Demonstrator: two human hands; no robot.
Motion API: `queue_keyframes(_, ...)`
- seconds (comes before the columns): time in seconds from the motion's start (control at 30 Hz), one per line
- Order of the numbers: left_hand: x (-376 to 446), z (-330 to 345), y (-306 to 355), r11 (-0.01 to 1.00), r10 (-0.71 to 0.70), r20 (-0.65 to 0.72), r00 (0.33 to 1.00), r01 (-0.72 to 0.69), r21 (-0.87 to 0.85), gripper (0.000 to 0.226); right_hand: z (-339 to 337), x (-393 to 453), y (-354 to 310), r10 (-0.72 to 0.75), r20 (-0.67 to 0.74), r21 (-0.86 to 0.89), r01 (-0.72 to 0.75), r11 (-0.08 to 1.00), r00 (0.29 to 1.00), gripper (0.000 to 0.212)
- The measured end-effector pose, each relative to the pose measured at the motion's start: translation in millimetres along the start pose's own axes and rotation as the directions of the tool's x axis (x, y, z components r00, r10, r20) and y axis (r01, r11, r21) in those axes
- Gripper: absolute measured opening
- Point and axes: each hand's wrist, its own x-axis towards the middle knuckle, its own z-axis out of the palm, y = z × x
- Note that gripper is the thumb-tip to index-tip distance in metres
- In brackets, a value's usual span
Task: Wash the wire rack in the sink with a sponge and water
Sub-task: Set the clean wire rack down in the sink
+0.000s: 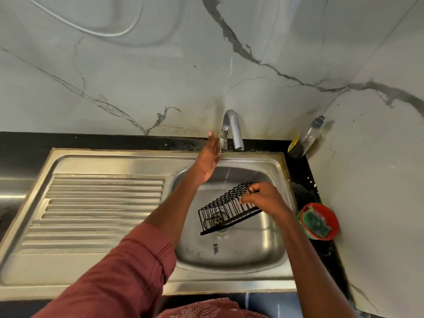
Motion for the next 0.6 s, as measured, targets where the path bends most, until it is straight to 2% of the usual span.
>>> queue_keyframes(0.03, -7, -4, -1, 0.997, -0.005, -0.068, 0.998, 0.009, 0.070, 0.063, -2, -3, -1, -0.013, 0.000, 0.017, 0.013, 1.000, 1.000, 0.030)
queue_keyframes(0.1, -24, -17, -17, 0.962, -0.035, -0.270, 0.962, 0.106, 0.251, 0.057, -9, -9, 1, -0.030, -0.003, 0.084, 0.030, 0.996, 1.000, 0.017)
queue_keyframes(0.13, -34, -26, -31, 0.936, -0.073, -0.364, 0.929, 0.190, 0.298, 0.055, -14, -12, 3, -0.037, -0.010, 0.122, 0.038, 0.992, 0.999, 0.014)
queue_keyframes(0.2, -57, -42, -60, 0.887, -0.210, -0.444, 0.871, 0.360, 0.288, 0.056, -22, -19, 11, -0.040, -0.025, 0.204, 0.044, 0.978, 0.999, 0.013)
queue_keyframes(0.27, -82, -49, -79, 0.823, -0.459, -0.407, 0.790, 0.551, 0.141, 0.069, -27, -27, 19, -0.008, -0.033, 0.347, 0.018, 0.938, 0.999, 0.014)
queue_keyframes(0.33, -95, -56, -88, 0.730, -0.670, -0.253, 0.698, 0.682, -0.049, 0.085, -31, -36, 24, -0.014, -0.040, 0.453, 0.031, 0.891, 0.999, 0.018)
queue_keyframes(0.37, -97, -60, -92, 0.687, -0.725, -0.165, 0.669, 0.722, -0.089, 0.088, -31, -43, 27, -0.040, -0.042, 0.465, 0.055, 0.883, 0.998, 0.019)
queue_keyframes(0.43, -103, -62, -97, 0.671, -0.741, -0.062, 0.669, 0.734, -0.101, 0.069, -31, -54, 29, -0.091, -0.072, 0.485, 0.114, 0.867, 0.993, 0.019)
queue_keyframes(0.5, -107, -56, -99, 0.748, -0.663, -0.110, 0.740, 0.652, -0.121, 0.037, -30, -58, 32, -0.090, -0.103, 0.532, 0.131, 0.837, 0.991, 0.024)
queue_keyframes(0.53, -112, -50, -99, 0.789, -0.614, -0.160, 0.773, 0.601, -0.128, 0.030, -29, -60, 35, -0.071, -0.081, 0.537, 0.104, 0.837, 0.994, 0.025)
queue_keyframes(0.6, -119, -43, -98, 0.856, -0.514, -0.246, 0.822, 0.512, -0.078, 0.032, -26, -64, 37, -0.006, 0.010, 0.475, 0.000, 0.880, 1.000, 0.052)
